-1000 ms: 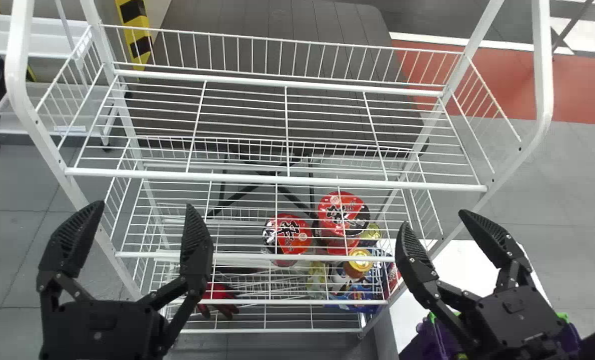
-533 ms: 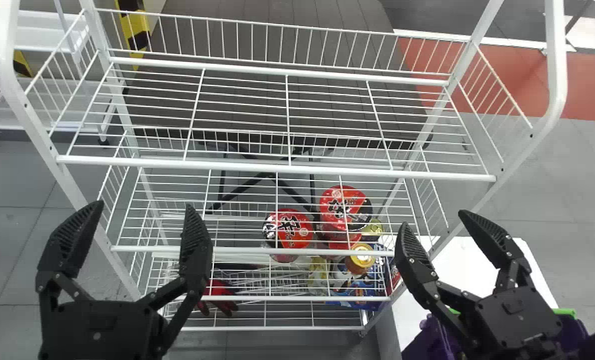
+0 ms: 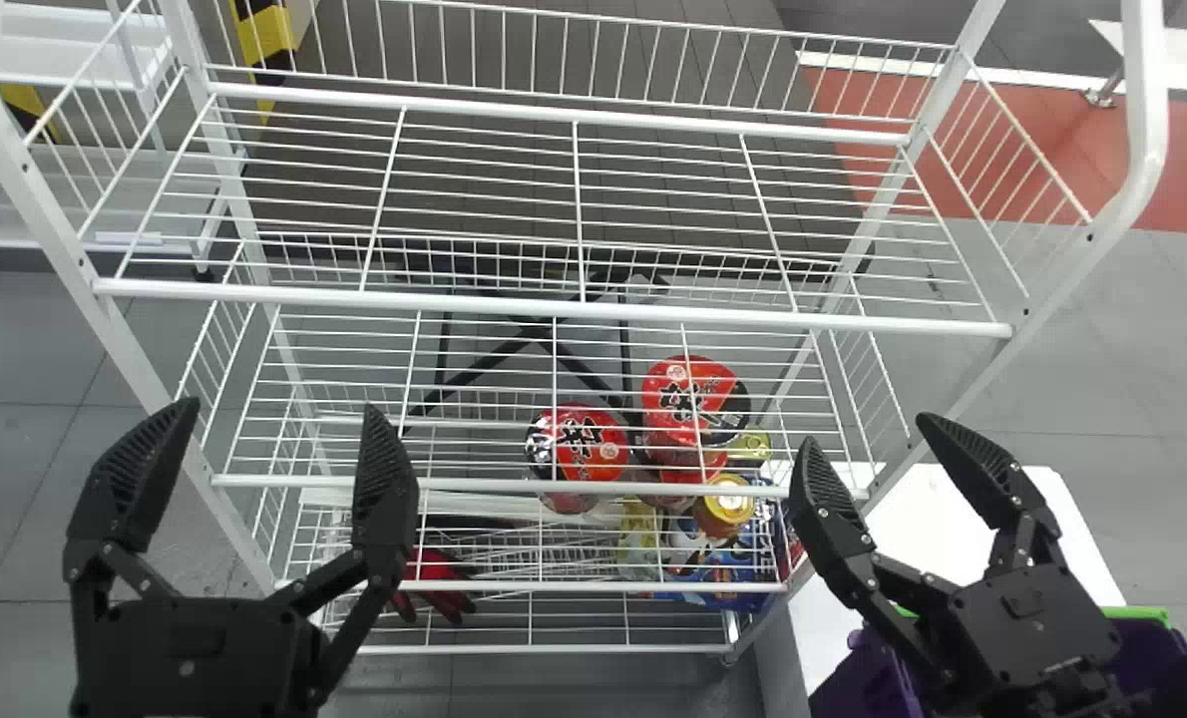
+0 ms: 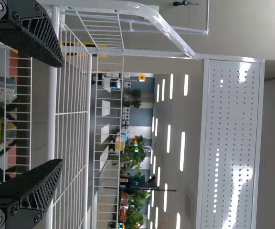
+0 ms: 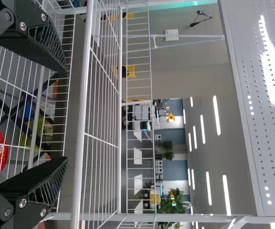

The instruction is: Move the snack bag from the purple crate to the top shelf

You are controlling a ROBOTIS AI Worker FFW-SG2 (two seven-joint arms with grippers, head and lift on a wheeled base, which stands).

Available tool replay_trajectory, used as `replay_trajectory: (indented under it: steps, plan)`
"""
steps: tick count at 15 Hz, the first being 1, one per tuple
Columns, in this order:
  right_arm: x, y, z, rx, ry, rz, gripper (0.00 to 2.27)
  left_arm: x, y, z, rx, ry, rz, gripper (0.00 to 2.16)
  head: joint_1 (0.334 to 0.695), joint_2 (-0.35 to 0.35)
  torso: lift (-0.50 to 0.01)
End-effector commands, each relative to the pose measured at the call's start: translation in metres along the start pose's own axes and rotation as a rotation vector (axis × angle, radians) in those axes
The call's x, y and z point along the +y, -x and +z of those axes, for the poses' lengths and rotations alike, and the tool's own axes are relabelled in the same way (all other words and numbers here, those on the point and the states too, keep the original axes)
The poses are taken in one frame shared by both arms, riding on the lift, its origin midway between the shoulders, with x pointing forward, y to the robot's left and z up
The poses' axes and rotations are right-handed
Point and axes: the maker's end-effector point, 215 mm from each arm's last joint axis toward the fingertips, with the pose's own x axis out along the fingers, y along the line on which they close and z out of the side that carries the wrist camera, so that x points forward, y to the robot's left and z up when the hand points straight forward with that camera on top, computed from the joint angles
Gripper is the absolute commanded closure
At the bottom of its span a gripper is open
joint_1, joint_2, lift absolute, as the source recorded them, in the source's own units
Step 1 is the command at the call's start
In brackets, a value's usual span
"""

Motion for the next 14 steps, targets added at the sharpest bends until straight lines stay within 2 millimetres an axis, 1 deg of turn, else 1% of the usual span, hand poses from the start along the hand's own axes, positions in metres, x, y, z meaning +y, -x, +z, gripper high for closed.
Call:
replay_trajectory:
  steps: [1, 12, 14]
  plan:
    - [0.0003, -0.0007, -0.0005, 0.0, -0.001, 0.001, 0.18, 0.0007, -0.0007, 0.0008, -0.003, -0.002, -0.001, 0.1, 0.695, -0.129, -0.19]
    - [-0.0027, -0.0001, -0.0012, 0.001, 0.004, 0.0, 0.18, -0.0015, -0.0028, 0.0015, -0.004, 0.013, -0.008, 0.1, 0.695, -0.132, -0.234]
    - [-0.0005, 0.0, -0.0019, 0.003, 0.002, 0.011, 0.18, 0.0002, -0.001, -0.0024, 0.005, 0.01, -0.002, 0.1, 0.695, -0.132, -0.242]
